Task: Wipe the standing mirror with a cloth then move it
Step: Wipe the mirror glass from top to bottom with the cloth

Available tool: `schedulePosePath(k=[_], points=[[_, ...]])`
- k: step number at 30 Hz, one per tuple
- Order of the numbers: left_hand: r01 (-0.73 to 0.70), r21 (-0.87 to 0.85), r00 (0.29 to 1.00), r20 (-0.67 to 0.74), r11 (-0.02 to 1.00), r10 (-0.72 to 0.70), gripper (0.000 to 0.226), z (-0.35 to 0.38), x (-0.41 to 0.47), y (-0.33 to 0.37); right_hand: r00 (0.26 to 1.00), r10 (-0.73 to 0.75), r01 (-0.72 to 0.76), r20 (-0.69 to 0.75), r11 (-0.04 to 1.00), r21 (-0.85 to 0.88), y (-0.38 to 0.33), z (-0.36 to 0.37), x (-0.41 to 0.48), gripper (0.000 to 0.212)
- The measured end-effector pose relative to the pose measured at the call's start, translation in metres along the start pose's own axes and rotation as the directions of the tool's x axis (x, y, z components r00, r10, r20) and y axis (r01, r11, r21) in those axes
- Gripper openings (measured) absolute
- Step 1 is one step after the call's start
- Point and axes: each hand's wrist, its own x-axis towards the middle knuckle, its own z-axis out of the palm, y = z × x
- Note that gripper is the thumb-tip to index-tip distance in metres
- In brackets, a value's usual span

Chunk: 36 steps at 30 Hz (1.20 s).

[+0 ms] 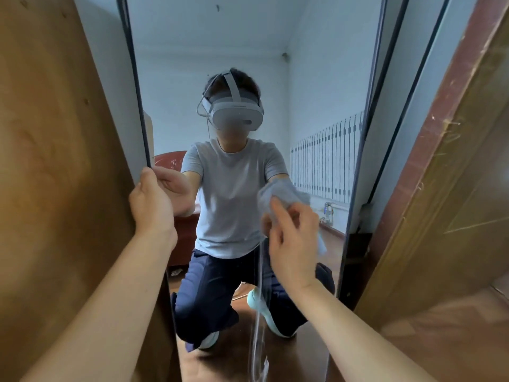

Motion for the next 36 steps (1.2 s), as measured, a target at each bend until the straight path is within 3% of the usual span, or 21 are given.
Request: schedulePosePath(k=[4, 9, 20, 25, 27, 30, 33, 36], points=[[0.063, 0.087, 0.991, 0.115, 0.994, -0.073, 0.047, -0.018, -0.007, -0.006, 0.982, -0.158, 0.157, 0.105, 0.987, 0.017, -0.042, 0.031, -0.004, 0.047], [0.107, 0.068, 0.963, 0.24, 0.992, -0.121, 0.036, -0.037, -0.011, -0.013, 0.894, -0.363, 0.359, 0.264, 0.931, 0.065, -0.085, 0.056, -0.002, 0.045], [0.112, 0.171, 0.955, 0.253, 0.979, -0.154, 0.042, -0.063, -0.013, -0.054, 0.712, -0.586, 0.609, 0.388, 0.79, 0.076, -0.061, 0.055, -0.032, 0.041], [0.06, 0.163, 0.982, 0.169, 0.985, -0.088, 0.052, -0.058, -0.016, -0.072, 0.77, -0.549, 0.578, 0.324, 0.816, 0.009, -0.021, 0.041, -0.047, 0.034], [0.048, 0.139, 0.99, 0.124, 0.989, -0.065, 0.041, -0.055, -0.021, -0.076, 0.801, -0.521, 0.556, 0.293, 0.83, -0.044, -0.003, 0.029, -0.052, 0.034], [0.009, 0.102, 0.989, 0.148, 0.995, -0.024, 0.051, -0.05, -0.027, -0.076, 0.842, -0.472, 0.514, 0.261, 0.849, -0.123, 0.024, 0.01, -0.055, 0.038], [-0.018, 0.116, 0.999, 0.033, 0.993, 0.014, 0.043, -0.049, -0.026, -0.076, 0.903, -0.349, 0.398, 0.251, 0.901, -0.176, 0.054, -0.011, -0.059, 0.051], [-0.015, 0.138, 1.0, 0.005, 0.99, 0.014, 0.038, -0.048, -0.028, -0.077, 0.957, -0.178, 0.231, 0.229, 0.945, -0.232, 0.078, -0.031, -0.064, 0.038]])
